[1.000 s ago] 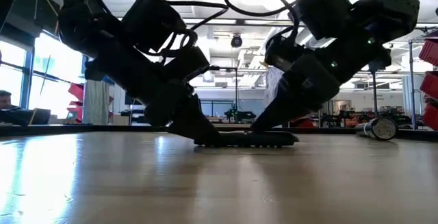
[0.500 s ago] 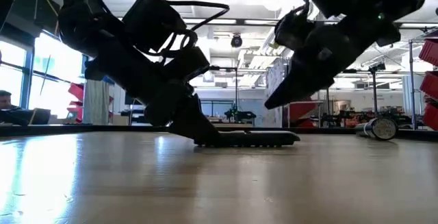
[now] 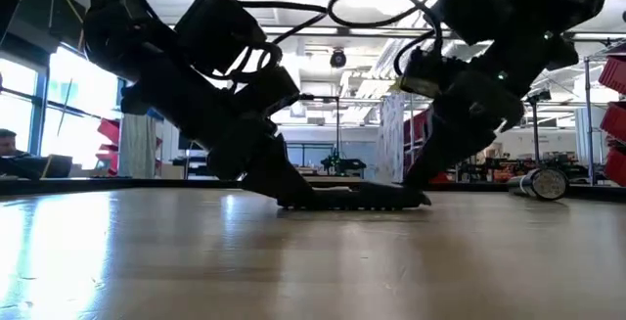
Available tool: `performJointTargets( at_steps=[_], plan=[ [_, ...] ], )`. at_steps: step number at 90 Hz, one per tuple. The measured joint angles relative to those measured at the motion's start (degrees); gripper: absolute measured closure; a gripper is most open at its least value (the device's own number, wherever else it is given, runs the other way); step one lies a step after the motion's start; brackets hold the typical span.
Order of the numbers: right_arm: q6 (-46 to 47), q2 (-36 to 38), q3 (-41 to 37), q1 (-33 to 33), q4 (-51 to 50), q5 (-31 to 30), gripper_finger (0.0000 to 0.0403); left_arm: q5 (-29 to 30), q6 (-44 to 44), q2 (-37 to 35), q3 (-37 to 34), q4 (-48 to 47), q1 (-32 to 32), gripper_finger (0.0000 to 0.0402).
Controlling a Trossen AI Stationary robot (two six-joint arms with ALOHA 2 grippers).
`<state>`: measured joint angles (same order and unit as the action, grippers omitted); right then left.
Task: Insert battery
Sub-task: Open the remote cover, then insert the silver battery into the remote
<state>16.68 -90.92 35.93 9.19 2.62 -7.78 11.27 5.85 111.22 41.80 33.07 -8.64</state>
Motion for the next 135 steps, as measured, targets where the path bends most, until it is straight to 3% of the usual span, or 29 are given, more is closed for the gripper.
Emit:
performJointTargets(
  at_steps=[25, 42, 54, 67, 82, 95, 102, 119, 135],
  plan=[
    [2.9, 6.3, -0.1, 0.0, -13.7, -0.7, 0.0352, 0.0, 0.0, 0.0, 0.0, -0.2, 0.0, 0.022],
    [2.8, 11.1, -0.1, 0.0, -14.2, -2.2, 0.0352, -0.1, 0.0, -0.3, -0.1, -0.5, 0.0, 0.022],
    [4.4, 16.5, -0.1, 0.8, -17.2, 2.7, 0.0352, -0.8, 0.8, -1.4, -0.2, -1.5, -0.2, 0.022],
    [13.7, 24.1, -0.1, 6.1, -23.6, 6.8, 0.0352, 0.2, 1.5, -2.4, -0.2, -2.7, -0.2, 0.022],
    [30.3, 28.2, 1.9, 17.6, -29.2, 4.5, 0.0352, 0.9, 2.5, -2.4, -0.2, -2.5, -0.2, 0.022],
    [39.2, 25.7, 8.0, 27.4, -33.7, -1.1, 0.0352, 1.3, 1.6, -2.4, -0.2, -2.2, -0.2, 0.022],
    [42.1, 22.4, 11.6, 30.9, -36.5, -1.1, 0.0352, 1.7, 1.5, -2.4, -0.2, -2.2, -0.2, 0.022],
    [52.8, 11.9, 18.5, 36.6, -40.9, 6.6, 0.0352, 1.7, 1.4, -2.4, -0.2, -2.2, -0.4, 0.022],
    [59.4, 2.4, 19.9, 39.3, -41.9, 13.2, 0.0352, 1.4, 1.0, -2.5, -0.2, -2.2, -1.1, 0.022]
  ],
)
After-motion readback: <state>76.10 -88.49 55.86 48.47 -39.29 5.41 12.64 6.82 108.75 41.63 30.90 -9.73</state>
